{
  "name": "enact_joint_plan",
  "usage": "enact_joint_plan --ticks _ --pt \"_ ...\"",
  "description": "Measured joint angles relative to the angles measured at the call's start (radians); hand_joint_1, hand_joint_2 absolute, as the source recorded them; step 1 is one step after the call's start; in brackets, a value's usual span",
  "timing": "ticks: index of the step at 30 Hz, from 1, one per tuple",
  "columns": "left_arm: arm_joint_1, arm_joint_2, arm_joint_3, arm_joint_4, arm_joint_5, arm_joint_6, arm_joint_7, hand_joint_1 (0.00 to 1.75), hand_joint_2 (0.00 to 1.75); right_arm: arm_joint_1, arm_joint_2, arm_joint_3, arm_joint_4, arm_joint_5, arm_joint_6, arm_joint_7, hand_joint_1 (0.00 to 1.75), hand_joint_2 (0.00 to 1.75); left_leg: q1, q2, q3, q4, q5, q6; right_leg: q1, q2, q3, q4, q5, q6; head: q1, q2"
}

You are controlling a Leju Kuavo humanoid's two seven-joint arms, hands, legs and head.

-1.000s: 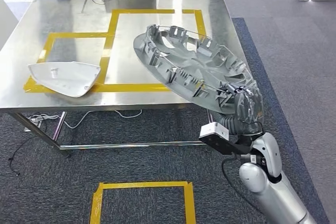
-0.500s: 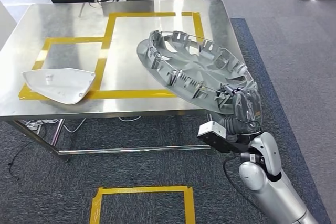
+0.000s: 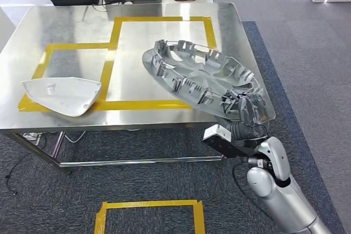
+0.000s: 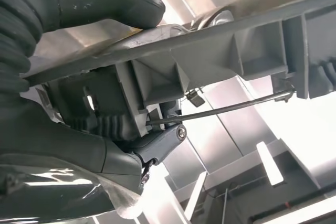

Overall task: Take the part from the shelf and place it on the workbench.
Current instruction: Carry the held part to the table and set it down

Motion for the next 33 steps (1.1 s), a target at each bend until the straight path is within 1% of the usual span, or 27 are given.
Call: enact_joint_plan --ticks 1,2,4,5,6,7,9,10,11,13,15,16,17,18,19,20,21,22,23,24,25,26,27,28,31,32,33 --pt "0.0 0.0 0.001 0.0 0.0 0.0 0.0 0.0 1.75 -0.002 0.0 0.0 0.004 0.0 0.002 0.0 1.75 1.75 0.003 0.0 0.006 -0.005 0.0 0.005 0.0 -0.001 -0.013 0.025 -0.014 0.004 0.002 0.0" --pt "-0.001 0.0 0.001 0.0 0.0 0.0 0.0 0.0 1.75 -0.004 0.0 0.0 0.009 0.0 0.003 0.001 1.75 1.75 0.005 0.0 0.012 -0.009 -0.002 0.01 -0.001 -0.001 -0.039 0.073 -0.034 0.008 0.004 0.0" --pt "-0.003 0.0 0.003 0.0 0.0 -0.001 0.0 0.0 1.75 -0.008 0.001 0.001 0.018 -0.001 0.005 0.001 1.75 1.75 0.005 0.0 0.018 -0.009 -0.008 0.016 -0.002 -0.001 -0.118 0.21 -0.08 0.013 0.006 0.0" --pt "-0.003 0.0 0.003 0.0 0.0 -0.002 0.0 0.0 1.75 -0.009 0.002 0.002 0.023 -0.001 0.006 0.001 1.75 1.75 0.005 0.0 0.023 -0.009 -0.013 0.017 -0.003 -0.001 -0.155 0.264 -0.088 0.015 0.006 0.0" --pt "-0.002 -0.001 0.004 0.0 -0.001 -0.003 0.0 0.0 1.75 -0.009 0.002 0.003 0.028 -0.001 0.008 0.002 1.75 1.75 0.005 -0.001 0.03 -0.009 -0.019 0.017 -0.003 -0.001 -0.176 0.285 -0.077 0.016 0.006 0.0" --pt "-0.001 -0.001 0.004 0.0 -0.001 -0.004 0.0 0.0 1.75 -0.009 0.002 0.004 0.033 -0.001 0.01 0.004 1.75 1.75 0.005 -0.001 0.039 -0.009 -0.025 0.016 -0.004 -0.001 -0.178 0.266 -0.045 0.016 0.007 0.0" --pt "0.0 -0.002 0.004 0.0 -0.002 -0.005 0.001 0.0 1.75 -0.009 0.002 0.005 0.041 -0.001 0.014 0.006 1.75 1.75 0.006 -0.004 0.06 -0.009 -0.041 0.011 -0.005 -0.003 -0.133 0.14 0.044 0.014 0.006 0.0" --pt "-0.001 -0.002 0.004 0.0 -0.003 -0.005 0.001 0.0 1.75 -0.01 0.002 0.005 0.045 -0.002 0.016 0.007 1.75 1.75 0.004 -0.005 0.067 -0.008 -0.048 0.006 -0.004 -0.003 -0.103 0.077 0.069 0.011 0.006 0.0" --pt "-0.002 -0.002 0.005 0.0 -0.004 -0.006 0.001 0.0 1.75 -0.013 0.003 0.005 0.048 -0.002 0.017 0.008 1.75 1.75 0.002 -0.005 0.07 -0.007 -0.054 0.001 -0.003 -0.003 -0.082 0.035 0.079 0.007 0.006 0.0" --pt "-0.003 -0.001 0.005 0.0 -0.007 -0.008 0.003 0.0 1.75 -0.016 0.006 0.006 0.055 -0.002 0.02 0.01 1.75 1.75 0.0 -0.004 0.071 -0.007 -0.059 -0.009 0.001 -0.001 -0.065 0.011 0.066 -0.003 0.003 0.0" --pt "-0.003 0.0 0.006 -0.001 -0.009 -0.01 0.005 0.0 1.75 -0.015 0.008 0.005 0.063 -0.002 0.024 0.014 1.75 1.75 0.001 -0.002 0.073 -0.005 -0.067 -0.019 -0.002 0.0 -0.059 0.007 0.06 -0.015 0.0 0.0" --pt "-0.003 -0.001 0.006 -0.001 -0.009 -0.011 0.007 0.0 1.75 -0.015 0.009 0.004 0.068 -0.002 0.027 0.016 1.75 1.75 0.002 -0.001 0.066 0.013 -0.078 -0.024 -0.004 -0.001 -0.054 0.005 0.057 -0.022 -0.001 0.0" --pt "-0.003 -0.001 0.006 -0.001 -0.009 -0.012 0.009 0.0 1.75 -0.015 0.01 0.004 0.074 -0.002 0.029 0.018 1.75 1.75 0.003 -0.001 0.048 0.051 -0.096 -0.029 -0.006 -0.002 -0.048 0.002 0.055 -0.028 -0.003 0.0" --pt "-0.004 -0.002 0.007 -0.001 -0.009 -0.012 0.011 0.0 1.75 -0.015 0.011 0.004 0.081 -0.002 0.032 0.019 1.75 1.75 0.004 0.0 0.018 0.109 -0.119 -0.032 -0.006 -0.002 -0.044 0.002 0.051 -0.032 -0.004 0.0" --pt "-0.004 -0.002 0.007 -0.001 -0.009 -0.012 0.013 0.0 1.75 -0.015 0.013 0.004 0.086 -0.002 0.034 0.02 1.75 1.75 0.005 0.0 -0.022 0.177 -0.143 -0.034 -0.005 -0.002 -0.041 0.002 0.048 -0.035 -0.005 0.0" --pt "-0.003 -0.002 0.007 -0.001 -0.009 -0.011 0.015 0.0 1.75 -0.015 0.015 0.005 0.092 -0.002 0.036 0.02 1.75 1.75 0.005 0.0 -0.059 0.236 -0.157 -0.036 -0.004 -0.002 -0.037 0.002 0.044 -0.037 -0.005 0.0" --pt "-0.003 -0.001 0.007 -0.001 -0.01 -0.01 0.016 0.0 1.75 -0.015 0.017 0.005 0.099 -0.002 0.04 0.021 1.75 1.75 0.005 0.0 -0.085 0.269 -0.154 -0.035 -0.003 -0.001 -0.032 0.002 0.04 -0.037 -0.005 0.0" --pt "-0.003 -0.001 0.007 -0.001 -0.011 -0.008 0.014 0.0 1.75 -0.015 0.019 0.005 0.106 -0.003 0.044 0.024 1.75 1.75 0.005 0.0 -0.093 0.265 -0.13 -0.034 -0.003 0.0 -0.025 0.003 0.035 -0.037 -0.005 0.0" --pt "-0.002 -0.001 0.007 -0.001 -0.012 -0.006 0.012 0.0 1.75 -0.015 0.019 0.004 0.116 -0.005 0.049 0.027 1.75 1.75 0.005 0.0 -0.084 0.223 -0.088 -0.031 -0.002 0.001 -0.017 0.003 0.03 -0.035 -0.005 0.0" --pt "-0.002 -0.001 0.007 -0.001 -0.013 -0.004 0.008 0.0 1.75 -0.016 0.02 0.002 0.126 -0.008 0.054 0.031 1.75 1.75 0.005 0.0 -0.062 0.158 -0.043 -0.026 -0.002 0.001 -0.008 0.003 0.024 -0.033 -0.005 0.0" --pt "-0.003 0.0 0.007 -0.001 -0.014 -0.002 0.003 0.0 1.75 -0.017 0.02 -0.001 0.14 -0.013 0.059 0.033 1.75 1.75 0.002 0.0 -0.04 0.1 -0.01 -0.022 0.0 0.001 -0.001 0.002 0.019 -0.03 -0.005 0.0" --pt "-0.004 0.0 0.007 -0.002 -0.014 -0.001 -0.002 0.0 1.75 -0.021 0.021 -0.005 0.155 -0.018 0.063 0.035 1.75 1.75 0.0 0.0 -0.021 0.052 0.005 -0.017 0.001 0.001 0.001 0.003 0.015 -0.026 -0.004 0.0" --pt "-0.004 0.0 0.007 -0.002 -0.015 0.0 -0.006 0.0 1.75 -0.027 0.022 -0.009 0.174 -0.023 0.068 0.035 1.75 1.75 -0.003 -0.001 -0.01 0.026 0.007 -0.014 0.001 0.001 0.001 0.003 0.013 -0.021 -0.004 0.0" --pt "-0.005 0.0 0.007 -0.002 -0.015 0.0 -0.009 0.0 1.75 -0.034 0.023 -0.013 0.193 -0.028 0.072 0.035 1.75 1.75 -0.005 -0.001 -0.007 0.02 -0.001 -0.011 0.001 0.002 -0.001 0.001 0.012 -0.016 -0.004 0.0" --pt "-0.005 0.0 0.007 -0.002 -0.018 0.001 -0.015 0.0 1.75 -0.058 0.026 -0.022 0.251 -0.035 0.085 0.028 1.75 1.75 -0.001 0.0 0.005 0.002 -0.002 0.001 0.0 0.001 -0.005 0.009 0.0 0.001 -0.003 0.0" --pt "-0.006 0.0 0.007 -0.002 -0.02 0.001 -0.017 0.0 1.75 -0.069 0.028 -0.025 0.274 -0.038 0.09 0.025 1.75 1.75 0.002 0.001 0.01 -0.003 -0.001 0.006 0.0 0.0 -0.021 0.04 -0.017 0.006 -0.002 0.0" --pt "-0.007 0.001 0.007 -0.002 -0.021 0.0 -0.019 0.0 1.75 -0.081 0.03 -0.027 0.297 -0.04 0.096 0.022 1.75 1.75 0.004 0.002 0.014 -0.006 -0.001 0.01 -0.001 0.0 -0.048 0.093 -0.042 0.01 -0.001 0.0"
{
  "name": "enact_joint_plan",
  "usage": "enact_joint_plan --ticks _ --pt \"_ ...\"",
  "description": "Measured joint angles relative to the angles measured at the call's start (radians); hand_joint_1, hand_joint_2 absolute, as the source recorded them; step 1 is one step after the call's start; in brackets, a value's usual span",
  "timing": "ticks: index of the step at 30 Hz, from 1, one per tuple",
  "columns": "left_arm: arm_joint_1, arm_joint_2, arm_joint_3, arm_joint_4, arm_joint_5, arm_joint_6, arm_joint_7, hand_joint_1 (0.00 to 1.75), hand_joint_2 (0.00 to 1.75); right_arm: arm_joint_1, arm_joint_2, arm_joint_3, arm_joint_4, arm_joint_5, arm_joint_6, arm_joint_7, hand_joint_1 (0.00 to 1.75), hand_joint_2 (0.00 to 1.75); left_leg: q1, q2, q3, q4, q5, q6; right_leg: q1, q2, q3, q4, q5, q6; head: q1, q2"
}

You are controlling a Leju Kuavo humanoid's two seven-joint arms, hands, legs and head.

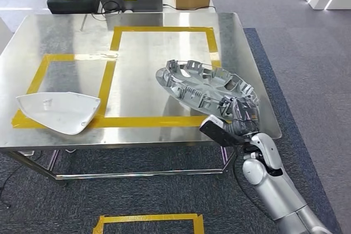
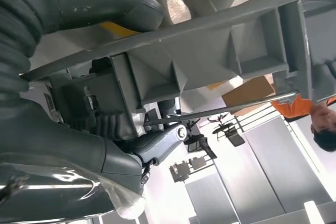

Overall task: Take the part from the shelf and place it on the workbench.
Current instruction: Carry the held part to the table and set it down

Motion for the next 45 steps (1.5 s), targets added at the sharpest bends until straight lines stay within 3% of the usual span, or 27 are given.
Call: enact_joint_plan --ticks 2,3,4,5,7,9,12,14,17,18,19,20,22,24,28,30,32,34,35,36,38,40,43,45 --pt "-0.003 0.001 0.0 0.0 -0.003 -0.001 -0.002 0.0 1.75 -0.017 0.004 -0.002 0.045 -0.006 0.009 -0.004 1.75 1.75 0.0 0.001 0.002 0.0 -0.002 0.005 -0.001 0.0 -0.074 0.137 -0.051 0.007 0.001 0.0" --pt "-0.003 0.001 0.0 0.0 -0.005 -0.001 -0.002 0.0 1.75 -0.021 0.004 -0.002 0.062 -0.008 0.011 -0.006 1.75 1.75 0.0 0.001 0.003 0.0 -0.003 0.006 -0.002 0.0 -0.101 0.181 -0.058 0.009 0.001 0.0" --pt "-0.003 0.001 0.0 0.0 -0.007 -0.001 -0.002 0.0 1.75 -0.023 0.005 -0.002 0.077 -0.01 0.014 -0.006 1.75 1.75 0.0 0.001 0.005 0.0 -0.004 0.006 -0.002 0.0 -0.11 0.187 -0.044 0.01 0.001 0.0" --pt "-0.003 0.0 0.0 0.0 -0.009 -0.001 -0.002 0.0 1.75 -0.028 0.006 -0.002 0.091 -0.013 0.017 -0.007 1.75 1.75 0.0 0.001 0.008 0.0 -0.006 0.005 -0.002 0.0 -0.098 0.15 -0.012 0.01 0.001 0.0" --pt "-0.004 0.0 -0.001 0.0 -0.011 -0.002 -0.003 0.0 1.75 -0.047 0.009 -0.002 0.124 -0.024 0.028 -0.007 1.75 1.75 -0.002 0.001 0.015 0.0 -0.01 -0.001 -0.001 -0.002 -0.032 0.008 0.06 0.006 0.001 0.0" --pt "-0.006 0.002 -0.001 0.0 -0.013 -0.005 -0.006 0.0 1.75 -0.073 0.015 -0.003 0.167 -0.04 0.042 -0.014 1.75 1.75 -0.005 0.002 0.016 0.002 -0.013 -0.01 0.001 -0.001 0.016 -0.085 0.087 -0.003 0.0 0.0" --pt "-0.009 0.006 -0.003 0.0 -0.018 -0.008 -0.009 0.0 1.75 -0.108 0.025 -0.003 0.236 -0.057 0.056 -0.033 1.75 1.75 -0.004 0.002 0.017 0.0 -0.012 -0.026 0.003 0.0 0.027 -0.101 0.088 -0.02 0.0 0.0" --pt "-0.009 0.009 -0.005 0.0 -0.024 -0.01 -0.013 0.0 1.75 -0.136 0.033 -0.003 0.283 -0.071 0.065 -0.043 1.75 1.75 -0.002 0.002 0.005 0.033 -0.035 -0.037 -0.001 -0.002 0.032 -0.107 0.092 -0.033 -0.003 0.0" --pt "-0.009 0.013 -0.006 0.0 -0.03 -0.011 -0.019 0.0 1.75 -0.175 0.05 -0.009 0.354 -0.102 0.074 -0.057 1.75 1.75 0.001 0.002 -0.074 0.211 -0.122 -0.05 -0.002 -0.003 0.034 -0.109 0.092 -0.042 -0.006 0.0" --pt "-0.009 0.015 -0.006 0.0 -0.029 -0.011 -0.019 0.0 1.75 -0.185 0.056 -0.011 0.377 -0.107 0.076 -0.062 1.75 1.75 0.002 0.002 -0.098 0.263 -0.138 -0.052 -0.002 -0.003 0.035 -0.109 0.092 -0.042 -0.006 0.0" --pt "-0.008 0.016 -0.006 0.0 -0.03 -0.011 -0.02 0.0 1.75 -0.194 0.062 -0.012 0.399 -0.11 0.079 -0.069 1.75 1.75 0.003 0.002 -0.107 0.281 -0.134 -0.053 -0.002 -0.002 0.036 -0.109 0.092 -0.042 -0.006 0.0" --pt "-0.008 0.018 -0.006 0.001 -0.03 -0.011 -0.021 0.0 1.75 -0.205 0.067 -0.012 0.422 -0.112 0.082 -0.076 1.75 1.75 0.005 0.002 -0.097 0.259 -0.112 -0.053 -0.002 -0.001 0.037 -0.109 0.092 -0.042 -0.006 0.0" --pt "-0.01 0.02 -0.006 0.001 -0.032 -0.011 -0.023 0.0 1.75 -0.228 0.078 -0.012 0.464 -0.122 0.088 -0.093 1.75 1.75 0.009 0.003 -0.033 0.127 -0.046 -0.053 -0.002 0.002 0.04 -0.108 0.091 -0.039 -0.006 0.0" --pt "-0.013 0.022 -0.007 0.003 -0.035 -0.011 -0.024 0.0 1.75 -0.253 0.087 -0.013 0.505 -0.134 0.092 -0.11 1.75 1.75 0.01 0.001 0.016 0.023 -0.015 -0.047 0.002 0.008 0.04 -0.105 0.09 -0.029 -0.005 0.0" --pt "-0.016 0.023 -0.013 0.007 -0.046 -0.01 -0.025 0.0 1.75 -0.29 0.111 -0.014 0.58 -0.14 0.098 -0.152 1.75 1.75 0.008 0.001 0.022 0.002 -0.011 -0.02 0.002 0.014 0.034 -0.106 0.089 -0.006 -0.003 0.0" --pt "-0.017 0.024 -0.016 0.007 -0.049 -0.008 -0.025 0.0 1.75 -0.303 0.125 -0.011 0.609 -0.138 0.098 -0.168 1.75 1.75 0.01 0.005 0.022 -0.003 -0.005 -0.008 0.001 0.01 0.002 -0.044 0.05 0.0 0.002 0.0" --pt "-0.017 0.025 -0.022 0.007 -0.05 -0.008 -0.025 0.0 1.75 -0.309 0.14 -0.006 0.634 -0.137 0.098 -0.176 1.75 1.75 0.009 0.008 0.019 -0.003 -0.004 -0.003 0.001 0.007 -0.062 0.09 -0.014 0.004 0.006 0.0" --pt "-0.017 0.028 -0.028 0.007 -0.05 -0.007 -0.025 0.0 1.75 -0.309 0.153 -0.001 0.652 -0.136 0.097 -0.18 1.75 1.75 0.005 0.009 0.018 -0.002 -0.004 -0.002 0.001 0.007 -0.107 0.183 -0.04 0.003 0.006 0.0" --pt "-0.017 0.029 -0.029 0.007 -0.05 -0.007 -0.025 0.0 1.75 -0.311 0.157 0.001 0.658 -0.134 0.097 -0.182 1.75 1.75 0.004 0.009 0.019 -0.002 -0.004 -0.002 0.002 0.007 -0.102 0.175 -0.025 0.001 0.006 0.0" --pt "-0.017 0.029 -0.03 0.007 -0.05 -0.007 -0.025 0.0 1.75 -0.314 0.161 0.003 0.664 -0.131 0.098 -0.183 1.75 1.75 0.002 0.009 0.02 -0.002 -0.004 -0.002 0.002 0.007 -0.076 0.124 0.006 -0.004 0.006 0.0" --pt "-0.017 0.029 -0.03 0.008 -0.051 -0.006 -0.025 0.0 1.75 -0.326 0.169 0.011 0.671 -0.123 0.098 -0.187 1.75 1.75 -0.002 0.009 0.022 -0.002 -0.005 -0.004 0.007 0.006 0.002 -0.024 0.064 -0.018 0.005 0.0" --pt "-0.019 0.029 -0.031 0.009 -0.052 -0.005 -0.025 0.0 1.75 -0.334 0.184 0.027 0.679 -0.112 0.098 -0.193 1.75 1.75 -0.002 0.011 0.022 -0.001 -0.005 -0.013 0.013 0.005 0.046 -0.106 0.084 -0.027 0.004 0.0" --pt "-0.021 0.031 -0.031 0.01 -0.055 -0.003 -0.025 0.0 1.75 -0.333 0.208 0.051 0.687 -0.101 0.096 -0.204 1.75 1.75 0.002 0.013 0.024 -0.003 -0.004 -0.032 0.015 0.006 0.053 -0.12 0.091 -0.036 0.004 0.0" --pt "-0.021 0.032 -0.031 0.011 -0.057 -0.002 -0.025 0.0 1.75 -0.332 0.224 0.063 0.69 -0.101 0.091 -0.213 1.75 1.75 0.004 0.011 0.007 0.042 -0.036 -0.044 0.009 0.006 0.057 -0.13 0.1 -0.046 0.004 0.0"
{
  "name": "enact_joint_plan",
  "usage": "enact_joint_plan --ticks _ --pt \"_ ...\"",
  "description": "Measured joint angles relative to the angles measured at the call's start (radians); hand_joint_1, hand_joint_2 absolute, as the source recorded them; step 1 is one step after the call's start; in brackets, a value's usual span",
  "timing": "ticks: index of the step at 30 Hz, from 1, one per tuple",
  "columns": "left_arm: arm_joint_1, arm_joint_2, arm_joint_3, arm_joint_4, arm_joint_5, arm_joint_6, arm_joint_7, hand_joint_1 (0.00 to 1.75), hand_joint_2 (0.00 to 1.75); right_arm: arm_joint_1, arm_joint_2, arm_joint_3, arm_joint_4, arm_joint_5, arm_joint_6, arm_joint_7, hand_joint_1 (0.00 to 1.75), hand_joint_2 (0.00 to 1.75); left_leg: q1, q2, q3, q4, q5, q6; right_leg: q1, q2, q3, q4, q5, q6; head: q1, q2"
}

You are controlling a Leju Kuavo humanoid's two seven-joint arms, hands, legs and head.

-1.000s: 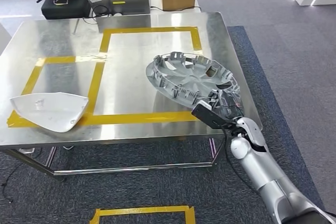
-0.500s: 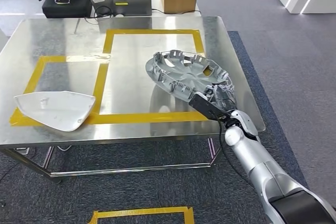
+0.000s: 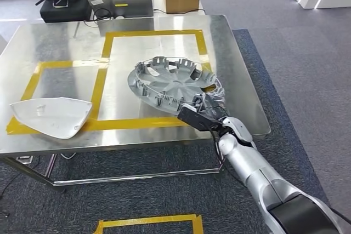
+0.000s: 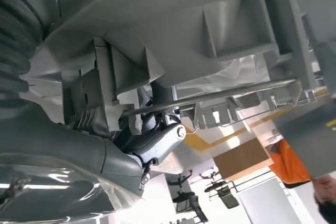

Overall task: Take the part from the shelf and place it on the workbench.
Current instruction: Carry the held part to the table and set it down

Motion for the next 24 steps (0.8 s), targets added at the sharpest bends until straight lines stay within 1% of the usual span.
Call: enact_joint_plan --ticks 1,2,3,4,5,6,7,8,9,10,11,13,14,15,16,17,18,19,20,21,22,23,24 --pt "0.001 0.001 0.0 0.0 -0.001 0.001 0.0 0.0 1.75 0.003 0.008 0.006 0.002 0.0 -0.002 -0.004 1.75 1.75 0.002 -0.001 -0.023 0.054 -0.031 -0.006 -0.002 0.0 0.0 -0.002 0.002 -0.003 -0.001 0.0" --pt "0.001 0.001 0.0 0.001 -0.001 0.001 0.0 0.0 1.75 0.007 0.014 0.011 0.004 -0.001 -0.004 -0.006 1.75 1.75 0.003 -0.001 -0.053 0.122 -0.066 -0.01 -0.002 0.0 0.0 -0.003 0.002 -0.006 -0.001 0.0" --pt "0.002 0.002 0.0 0.001 -0.001 0.001 0.0 0.0 1.75 0.011 0.018 0.015 0.005 -0.001 -0.005 -0.008 1.75 1.75 0.003 -0.001 -0.082 0.186 -0.094 -0.014 -0.002 0.0 -0.001 -0.003 0.002 -0.006 -0.001 0.0" --pt "0.003 0.003 0.0 0.001 -0.001 0.001 0.0 0.0 1.75 0.015 0.021 0.019 0.007 -0.001 -0.005 -0.009 1.75 1.75 0.004 -0.001 -0.1 0.227 -0.104 -0.016 -0.002 0.001 -0.001 -0.002 0.002 -0.006 -0.001 0.0" --pt "0.004 0.004 0.0 0.001 -0.002 0.001 0.0 0.0 1.75 0.017 0.022 0.023 0.008 -0.001 -0.006 -0.01 1.75 1.75 0.005 -0.001 -0.101 0.23 -0.095 -0.018 -0.002 0.001 -0.001 -0.002 0.002 -0.006 0.0 0.0" --pt "0.005 0.005 0.0 0.001 -0.002 0.001 0.0 0.0 1.75 0.017 0.023 0.026 0.009 -0.002 -0.006 -0.012 1.75 1.75 0.006 -0.001 -0.082 0.192 -0.067 -0.018 -0.002 0.002 0.001 -0.002 0.002 -0.005 -0.001 0.0" --pt "0.005 0.006 0.0 0.001 -0.002 0.002 0.0 0.0 1.75 0.017 0.025 0.029 0.01 -0.002 -0.006 -0.014 1.75 1.75 0.007 0.0 -0.047 0.122 -0.029 -0.017 -0.002 0.003 0.003 -0.001 0.001 -0.004 0.0 0.0" --pt "0.005 0.007 0.0 0.001 -0.004 0.002 0.0 0.0 1.75 0.017 0.027 0.032 0.01 -0.002 -0.006 -0.016 1.75 1.75 0.007 0.001 -0.01 0.047 -0.001 -0.015 0.0 0.004 0.004 0.0 -0.001 -0.001 -0.001 0.0" --pt "0.004 0.008 0.0 0.001 -0.005 0.003 0.0 0.0 1.75 0.018 0.028 0.036 0.01 -0.001 -0.005 -0.019 1.75 1.75 0.007 0.002 0.019 -0.012 0.019 -0.01 0.002 0.005 0.005 0.001 -0.002 0.003 0.0 0.0" --pt "0.003 0.008 0.0 0.001 -0.006 0.003 0.001 0.0 1.75 0.019 0.03 0.041 0.01 0.0 -0.005 -0.02 1.75 1.75 0.005 0.002 0.035 -0.047 0.025 -0.003 0.005 0.007 0.005 0.002 -0.003 0.008 0.0 0.0" --pt "0.003 0.008 0.0 0.001 -0.006 0.003 0.001 0.0 1.75 0.021 0.031 0.047 0.01 0.001 -0.005 -0.021 1.31 1.31 0.003 0.001 0.039 -0.058 0.023 0.004 0.006 0.008 0.005 0.002 -0.003 0.013 0.001 0.0" --pt "0.004 0.008 -0.002 0.001 -0.008 0.004 0.001 0.0 1.75 0.027 0.033 0.058 0.009 0.001 -0.005 -0.023 0.44 0.44 0.003 0.0 0.041 -0.062 0.027 0.018 0.004 0.008 0.004 -0.001 -0.004 0.025 0.001 0.0" --pt "0.004 0.007 -0.004 0.001 -0.01 0.006 0.001 0.0 1.75 0.03 0.033 0.063 0.009 -0.001 -0.005 -0.024 0.0 0.0 0.004 0.0 0.042 -0.065 0.03 0.025 0.003 0.007 -0.001 0.007 -0.013 0.03 0.002 0.0" --pt "0.003 0.006 -0.006 0.001 -0.011 0.008 0.001 0.0 1.75 0.035 0.034 0.068 0.009 -0.005 -0.004 -0.025 0.0 0.0 0.006 0.001 0.043 -0.068 0.033 0.032 0.003 0.005 -0.016 0.035 -0.032 0.035 0.005 0.0" --pt "0.003 0.006 -0.008 0.001 -0.013 0.012 0.001 0.0 1.75 0.041 0.034 0.073 0.008 -0.01 -0.004 -0.026 0.0 0.0 0.007 0.001 0.042 -0.071 0.035 0.037 0.001 0.004 -0.042 0.086 -0.061 0.038 0.007 0.0" --pt "0.003 0.006 -0.01 0.001 -0.014 0.014 0.001 0.0 1.75 0.048 0.034 0.078 0.006 -0.018 -0.003 -0.027 0.0 0.0 0.007 0.001 0.04 -0.071 0.036 0.039 0.0 0.003 -0.077 0.158 -0.096 0.041 0.01 0.0" --pt "0.004 0.007 -0.012 0.001 -0.014 0.017 0.002 0.0 1.31 0.057 0.034 0.083 0.004 -0.026 -0.003 -0.027 0.0 0.0 0.006 0.0 0.037 -0.071 0.036 0.041 -0.001 0.002 -0.114 0.232 -0.126 0.043 0.011 0.0" --pt "0.006 0.007 -0.014 0.001 -0.012 0.018 0.003 0.0 0.87 0.065 0.033 0.087 0.0 -0.033 -0.003 -0.027 0.0 0.0 0.005 -0.001 0.036 -0.071 0.036 0.041 -0.002 0.002 -0.142 0.286 -0.141 0.045 0.011 0.0" --pt "0.007 0.008 -0.015 0.001 -0.01 0.019 0.004 0.0 0.44 0.072 0.033 0.091 -0.005 -0.039 -0.003 -0.027 0.0 0.0 0.005 -0.002 0.036 -0.071 0.036 0.041 -0.002 0.002 -0.152 0.303 -0.135 0.045 0.011 0.0" --pt "0.008 0.008 -0.015 0.001 -0.008 0.019 0.006 0.0 0.0 0.076 0.032 0.093 -0.012 -0.045 -0.003 -0.027 0.0 0.0 0.004 -0.004 0.037 -0.07 0.036 0.041 -0.001 0.002 -0.14 0.276 -0.109 0.043 0.011 0.0" --pt "0.008 0.008 -0.015 0.001 -0.006 0.021 0.008 0.0 0.0 0.077 0.032 0.096 -0.02 -0.051 -0.004 -0.026 0.0 0.0 0.004 -0.006 0.038 -0.07 0.035 0.04 -0.001 0.002 -0.11 0.212 -0.071 0.039 0.011 0.0" --pt "0.008 0.007 -0.015 0.001 -0.003 0.024 0.01 0.0 0.0 0.077 0.03 0.098 -0.029 -0.058 -0.006 -0.024 0.0 0.0 0.003 -0.008 0.04 -0.07 0.034 0.039 0.0 0.002 -0.073 0.133 -0.037 0.034 0.011 0.0" --pt "0.007 0.006 -0.015 0.001 0.001 0.027 0.012 0.0 0.0 0.077 0.028 0.099 -0.04 -0.066 -0.009 -0.021 0.0 0.0 0.001 -0.009 0.04 -0.069 0.033 0.035 0.001 0.002 -0.038 0.065 -0.014 0.029 0.011 0.0"
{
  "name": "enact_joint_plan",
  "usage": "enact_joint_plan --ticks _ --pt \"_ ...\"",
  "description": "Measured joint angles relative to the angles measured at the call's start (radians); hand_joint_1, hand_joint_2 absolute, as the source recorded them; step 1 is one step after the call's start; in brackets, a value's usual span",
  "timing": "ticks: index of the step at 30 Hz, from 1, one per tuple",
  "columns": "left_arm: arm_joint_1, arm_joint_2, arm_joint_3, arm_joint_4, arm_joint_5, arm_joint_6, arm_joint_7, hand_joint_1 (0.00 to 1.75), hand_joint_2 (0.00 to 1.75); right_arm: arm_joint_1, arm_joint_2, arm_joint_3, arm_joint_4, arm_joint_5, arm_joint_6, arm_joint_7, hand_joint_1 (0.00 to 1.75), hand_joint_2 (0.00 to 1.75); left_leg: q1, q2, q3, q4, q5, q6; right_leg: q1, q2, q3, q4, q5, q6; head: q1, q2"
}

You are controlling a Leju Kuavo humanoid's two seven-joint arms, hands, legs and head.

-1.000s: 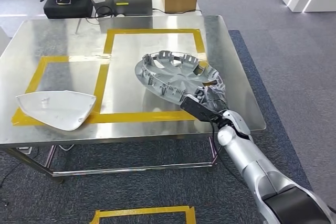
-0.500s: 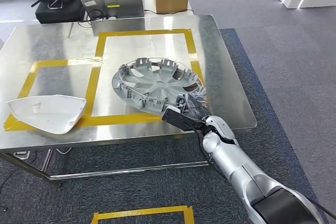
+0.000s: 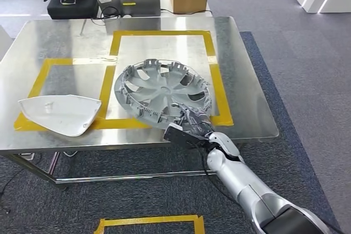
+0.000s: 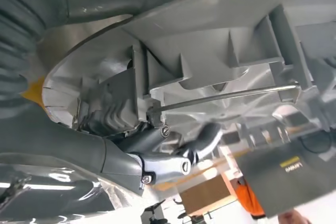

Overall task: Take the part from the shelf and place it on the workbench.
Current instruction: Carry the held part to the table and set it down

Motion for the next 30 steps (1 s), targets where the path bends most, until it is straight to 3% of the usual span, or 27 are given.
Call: enact_joint_plan --ticks 2,4,6,9,10,11,12,14,16,21,23,25,26,27,28,30 --pt "0.0 -0.002 0.0 0.0 0.009 0.009 0.003 0.0 0.0 0.005 -0.006 0.002 -0.024 -0.012 -0.012 0.006 0.0 0.0 -0.002 -0.001 -0.002 0.001 -0.001 -0.009 0.003 0.001 0.034 -0.064 0.011 -0.007 -0.001 0.0" --pt "0.001 -0.002 0.001 0.0 0.012 0.016 0.005 0.0 0.0 0.014 -0.015 0.002 -0.055 -0.014 -0.029 0.015 0.0 0.0 0.0 -0.002 -0.003 0.001 -0.001 -0.02 0.003 0.0 0.038 -0.069 0.014 -0.014 -0.001 0.0" --pt "0.001 -0.003 0.001 0.0 0.013 0.019 0.006 0.0 0.0 0.023 -0.026 -0.002 -0.09 -0.013 -0.044 0.025 0.0 0.0 0.001 -0.002 -0.013 0.028 -0.021 -0.03 -0.003 -0.004 0.042 -0.077 0.019 -0.025 -0.003 0.0" --pt "0.004 -0.006 0.001 0.0 0.016 0.024 0.007 0.0 0.0 0.042 -0.04 -0.017 -0.131 -0.016 -0.057 0.041 0.0 0.0 0.006 0.0 -0.093 0.205 -0.114 -0.043 -0.006 -0.011 0.041 -0.08 0.021 -0.034 -0.007 0.0" --pt "0.005 -0.006 0.001 0.0 0.017 0.025 0.007 0.0 0.0 0.052 -0.045 -0.021 -0.143 -0.016 -0.063 0.044 0.0 0.0 0.008 0.0 -0.12 0.264 -0.136 -0.046 -0.006 -0.011 0.039 -0.079 0.021 -0.034 -0.007 0.0" --pt "0.007 -0.006 0.002 0.0 0.019 0.027 0.007 0.0 0.0 0.064 -0.05 -0.026 -0.158 -0.015 -0.071 0.047 0.0 0.0 0.009 0.0 -0.135 0.294 -0.139 -0.049 -0.007 -0.012 0.039 -0.078 0.02 -0.033 -0.007 0.0" --pt "0.009 -0.006 0.002 0.0 0.021 0.029 0.006 0.0 0.0 0.075 -0.055 -0.031 -0.179 -0.015 -0.079 0.05 0.0 0.0 0.011 0.0 -0.131 0.284 -0.122 -0.051 -0.007 -0.011 0.038 -0.075 0.019 -0.032 -0.007 0.0" --pt "0.01 -0.006 0.003 0.0 0.025 0.032 0.002 0.0 0.0 0.097 -0.063 -0.047 -0.237 -0.024 -0.09 0.057 0.0 0.0 0.016 0.001 -0.078 0.163 -0.049 -0.055 -0.011 -0.011 0.038 -0.067 0.013 -0.023 -0.007 0.0" --pt "0.01 -0.009 0.005 0.0 0.026 0.033 -0.005 0.0 0.0 0.111 -0.073 -0.065 -0.308 -0.032 -0.091 0.064 0.0 0.0 0.015 0.0 -0.029 0.052 -0.01 -0.051 -0.01 -0.01 0.03 -0.053 0.005 -0.01 -0.009 0.0" --pt "0.012 -0.017 0.013 0.0 0.027 0.034 -0.011 0.0 0.0 0.133 -0.097 -0.085 -0.446 -0.045 -0.061 0.084 0.0 0.0 0.009 0.0 -0.027 0.03 -0.012 -0.016 -0.012 -0.01 0.01 -0.03 -0.012 0.015 -0.007 0.0" --pt "0.01 -0.019 0.015 0.0 0.027 0.034 -0.012 0.0 0.0 0.136 -0.104 -0.09 -0.478 -0.048 -0.052 0.085 0.0 0.0 0.009 0.0 -0.027 0.028 -0.011 -0.005 -0.012 -0.01 -0.039 0.064 -0.062 0.02 -0.004 0.0" --pt "0.01 -0.019 0.016 0.0 0.027 0.035 -0.012 0.0 0.0 0.14 -0.111 -0.091 -0.496 -0.052 -0.042 0.086 0.0 0.0 0.005 0.0 -0.028 0.028 -0.012 0.001 -0.012 -0.01 -0.111 0.206 -0.115 0.02 -0.003 0.0" --pt "0.01 -0.019 0.017 0.0 0.027 0.034 -0.012 0.0 0.0 0.145 -0.114 -0.091 -0.502 -0.055 -0.037 0.086 0.0 0.0 0.003 0.0 -0.027 0.028 -0.012 0.002 -0.011 -0.01 -0.137 0.249 -0.121 0.019 -0.003 0.0" --pt "0.01 -0.02 0.017 0.0 0.027 0.034 -0.012 0.0 0.0 0.148 -0.116 -0.091 -0.506 -0.058 -0.033 0.086 0.0 0.0 0.002 -0.001 -0.026 0.029 -0.013 0.003 -0.01 -0.01 -0.144 0.253 -0.107 0.016 -0.003 0.0" --pt "0.01 -0.021 0.017 0.0 0.027 0.034 -0.012 0.0 0.0 0.15 -0.118 -0.091 -0.511 -0.06 -0.03 0.087 0.0 0.0 0.001 -0.001 -0.024 0.029 -0.015 0.004 -0.009 -0.01 -0.131 0.215 -0.074 0.011 -0.003 0.0" --pt "0.009 -0.022 0.017 0.0 0.027 0.034 -0.012 0.0 0.0 0.148 -0.122 -0.093 -0.52 -0.062 -0.027 0.087 0.0 0.0 -0.003 -0.002 -0.019 0.029 -0.018 0.002 -0.006 -0.009 -0.067 0.073 -0.002 -0.001 -0.003 0.0"
